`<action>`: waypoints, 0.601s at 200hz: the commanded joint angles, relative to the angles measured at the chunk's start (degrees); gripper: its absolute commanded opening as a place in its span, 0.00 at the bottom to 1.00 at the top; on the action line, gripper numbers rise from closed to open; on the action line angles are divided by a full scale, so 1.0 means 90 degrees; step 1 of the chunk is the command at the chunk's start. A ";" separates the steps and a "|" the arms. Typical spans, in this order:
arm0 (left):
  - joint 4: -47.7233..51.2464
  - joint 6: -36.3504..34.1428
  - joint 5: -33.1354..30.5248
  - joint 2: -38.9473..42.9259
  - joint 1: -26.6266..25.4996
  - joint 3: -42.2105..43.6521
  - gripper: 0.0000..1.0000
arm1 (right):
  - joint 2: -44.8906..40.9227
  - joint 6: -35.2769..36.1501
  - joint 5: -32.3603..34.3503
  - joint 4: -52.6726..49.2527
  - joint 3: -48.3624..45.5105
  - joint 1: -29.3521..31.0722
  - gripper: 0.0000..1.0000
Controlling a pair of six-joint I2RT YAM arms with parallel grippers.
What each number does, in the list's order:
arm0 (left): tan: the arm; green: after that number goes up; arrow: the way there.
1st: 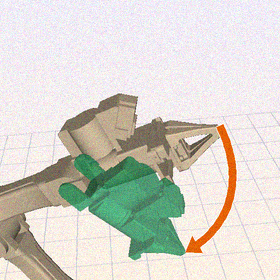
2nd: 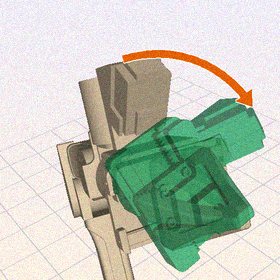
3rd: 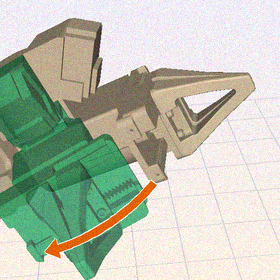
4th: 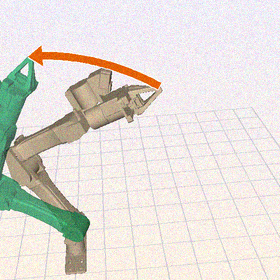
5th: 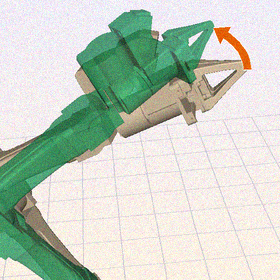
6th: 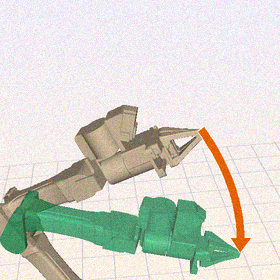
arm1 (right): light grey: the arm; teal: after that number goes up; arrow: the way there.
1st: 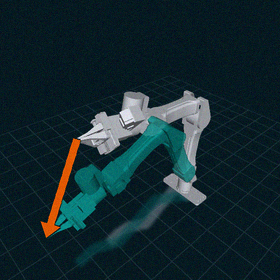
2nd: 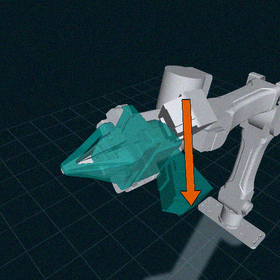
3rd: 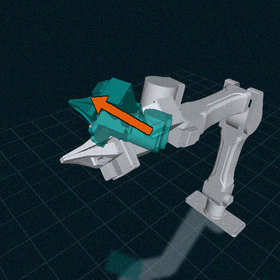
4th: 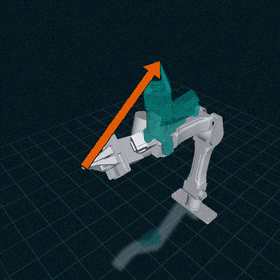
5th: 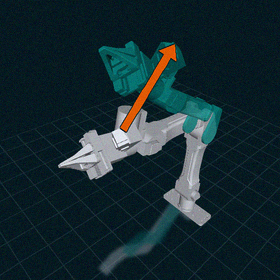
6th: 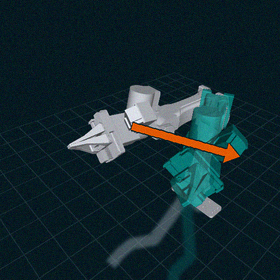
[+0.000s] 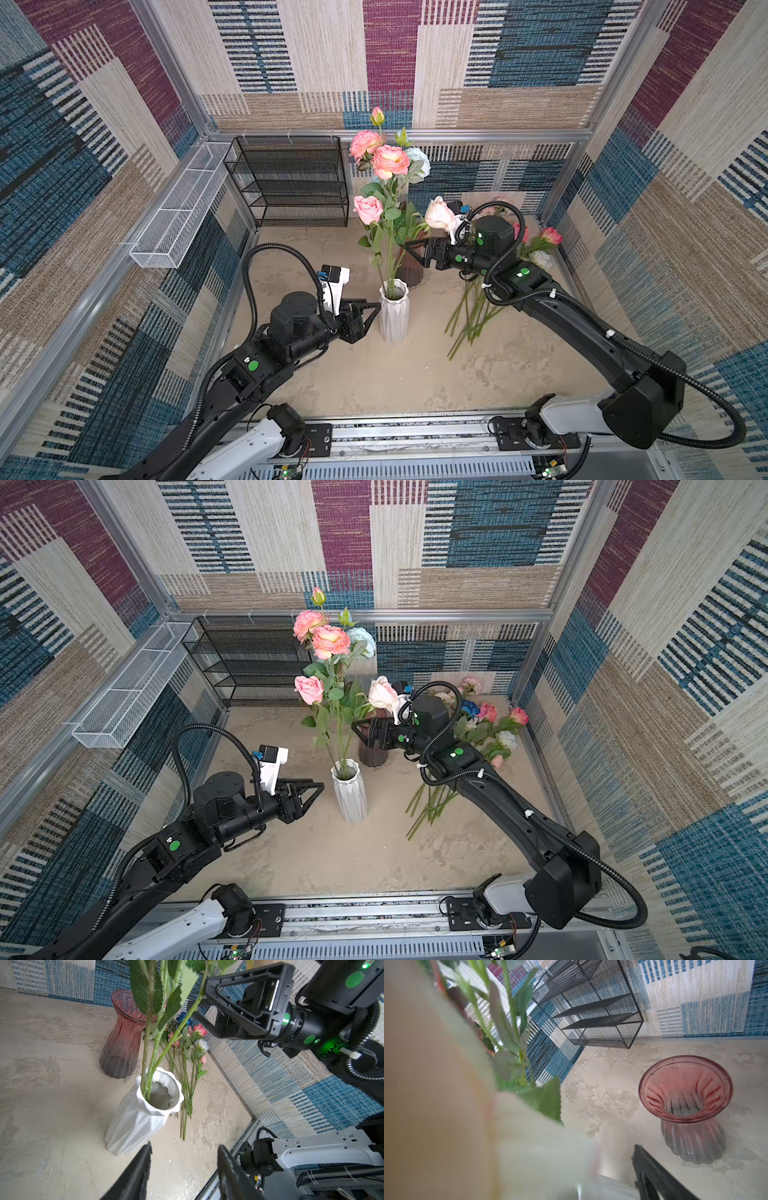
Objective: Arrange the flowers into the vase
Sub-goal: 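Lift the pale pink rose into the white vase and open the right gripper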
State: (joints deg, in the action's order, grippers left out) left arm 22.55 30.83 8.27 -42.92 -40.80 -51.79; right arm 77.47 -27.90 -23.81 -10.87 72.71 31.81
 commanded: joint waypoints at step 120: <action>0.0041 0.0319 -0.0108 -0.0074 0.0005 -0.0271 0.54 | -0.1532 0.0817 -0.0537 -0.0814 -0.1228 -0.0666 0.96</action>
State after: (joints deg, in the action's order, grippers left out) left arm 22.98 31.33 7.90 -43.94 -40.77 -53.56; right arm 65.19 -22.33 -29.93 -15.77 63.57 26.52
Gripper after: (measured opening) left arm 0.543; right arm 0.969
